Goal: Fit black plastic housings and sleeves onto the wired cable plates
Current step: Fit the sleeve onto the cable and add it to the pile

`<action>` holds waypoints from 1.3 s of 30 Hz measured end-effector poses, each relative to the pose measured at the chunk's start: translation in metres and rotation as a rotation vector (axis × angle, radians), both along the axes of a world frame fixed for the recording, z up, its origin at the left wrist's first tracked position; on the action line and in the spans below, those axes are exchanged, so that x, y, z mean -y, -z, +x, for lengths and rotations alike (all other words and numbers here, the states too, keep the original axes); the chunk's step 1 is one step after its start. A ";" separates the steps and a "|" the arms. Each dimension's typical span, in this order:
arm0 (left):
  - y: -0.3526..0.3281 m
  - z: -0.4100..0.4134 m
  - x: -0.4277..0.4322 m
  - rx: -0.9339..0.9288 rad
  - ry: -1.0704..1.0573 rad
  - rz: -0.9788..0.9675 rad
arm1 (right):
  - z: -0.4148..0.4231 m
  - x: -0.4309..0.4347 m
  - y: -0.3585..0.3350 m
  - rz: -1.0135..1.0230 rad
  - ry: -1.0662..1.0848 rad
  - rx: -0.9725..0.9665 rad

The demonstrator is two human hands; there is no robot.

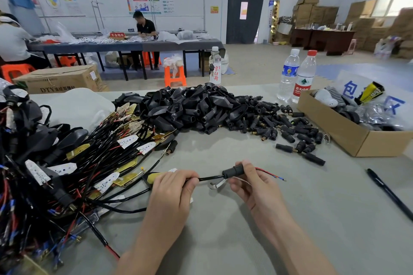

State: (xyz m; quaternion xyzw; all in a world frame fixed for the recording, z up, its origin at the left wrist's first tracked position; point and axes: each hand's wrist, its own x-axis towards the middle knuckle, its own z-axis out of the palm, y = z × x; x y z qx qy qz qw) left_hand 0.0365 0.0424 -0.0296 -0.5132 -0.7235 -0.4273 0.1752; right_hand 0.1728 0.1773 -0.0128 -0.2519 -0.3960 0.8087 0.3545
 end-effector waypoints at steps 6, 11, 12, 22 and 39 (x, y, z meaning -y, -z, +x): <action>0.000 0.000 -0.001 0.029 -0.031 0.028 | 0.001 -0.001 -0.001 -0.003 -0.027 -0.043; 0.003 -0.001 -0.003 -0.164 -0.017 0.036 | -0.004 0.002 0.002 -0.027 -0.021 -0.004; 0.003 -0.001 -0.003 -0.181 -0.017 0.041 | -0.005 0.004 0.002 -0.029 -0.035 -0.001; 0.005 -0.006 0.001 -0.139 -0.031 -0.047 | -0.004 0.007 0.002 0.004 -0.013 0.006; 0.005 -0.003 -0.004 -0.248 -0.035 0.029 | -0.006 0.016 -0.003 0.140 -0.047 0.089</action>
